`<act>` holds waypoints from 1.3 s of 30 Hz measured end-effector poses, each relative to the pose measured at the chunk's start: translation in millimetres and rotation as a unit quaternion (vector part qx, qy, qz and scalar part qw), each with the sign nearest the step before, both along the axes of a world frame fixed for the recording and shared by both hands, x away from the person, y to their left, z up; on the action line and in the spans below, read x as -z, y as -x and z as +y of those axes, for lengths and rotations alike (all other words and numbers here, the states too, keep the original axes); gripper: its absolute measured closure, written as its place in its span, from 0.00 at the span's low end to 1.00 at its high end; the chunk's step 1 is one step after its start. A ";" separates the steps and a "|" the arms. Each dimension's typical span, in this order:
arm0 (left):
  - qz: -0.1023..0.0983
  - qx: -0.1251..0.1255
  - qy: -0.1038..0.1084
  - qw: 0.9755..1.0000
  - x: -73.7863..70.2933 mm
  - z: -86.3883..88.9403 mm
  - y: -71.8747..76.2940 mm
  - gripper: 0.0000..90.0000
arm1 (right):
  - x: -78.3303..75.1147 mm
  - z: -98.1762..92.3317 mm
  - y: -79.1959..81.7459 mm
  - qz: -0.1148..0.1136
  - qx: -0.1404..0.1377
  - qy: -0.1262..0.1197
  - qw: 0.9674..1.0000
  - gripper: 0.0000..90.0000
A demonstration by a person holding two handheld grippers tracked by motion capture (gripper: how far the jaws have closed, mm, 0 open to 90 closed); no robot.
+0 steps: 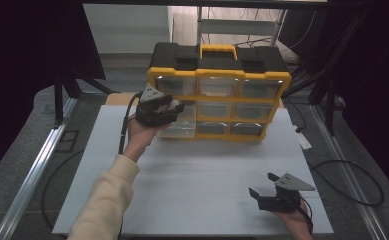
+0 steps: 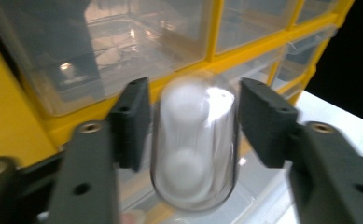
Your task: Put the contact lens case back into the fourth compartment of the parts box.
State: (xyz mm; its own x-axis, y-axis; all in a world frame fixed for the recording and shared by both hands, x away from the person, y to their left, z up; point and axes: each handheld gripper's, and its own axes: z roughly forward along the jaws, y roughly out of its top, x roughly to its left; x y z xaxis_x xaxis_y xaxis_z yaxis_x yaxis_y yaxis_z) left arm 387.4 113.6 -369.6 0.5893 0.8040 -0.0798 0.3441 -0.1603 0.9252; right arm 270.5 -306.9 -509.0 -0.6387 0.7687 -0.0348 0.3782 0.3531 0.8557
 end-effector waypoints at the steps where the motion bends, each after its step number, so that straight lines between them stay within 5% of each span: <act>1: 0.002 0.000 0.002 1.000 -0.3 0.2 0.5 0.38 | 0.0 0.1 0.1 0.000 0.000 0.000 1.000 0.12; 8: 0.011 0.023 0.009 1.000 -1.4 7.1 6.9 0.25 | 0.0 0.3 -0.1 0.000 0.000 0.002 1.000 0.12; 39: -0.012 0.104 0.021 0.994 4.0 11.7 49.3 0.24 | -0.2 -0.6 0.4 -0.002 0.003 -0.001 1.000 0.12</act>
State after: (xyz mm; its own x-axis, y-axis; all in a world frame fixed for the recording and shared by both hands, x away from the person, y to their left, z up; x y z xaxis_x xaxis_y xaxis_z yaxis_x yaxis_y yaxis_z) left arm 338.1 125.4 -373.6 0.7446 0.6609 -0.0941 0.2845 -0.1867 0.9403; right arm 270.0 -307.5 -508.7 -0.6338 0.7727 -0.0364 0.3769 0.3496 0.8578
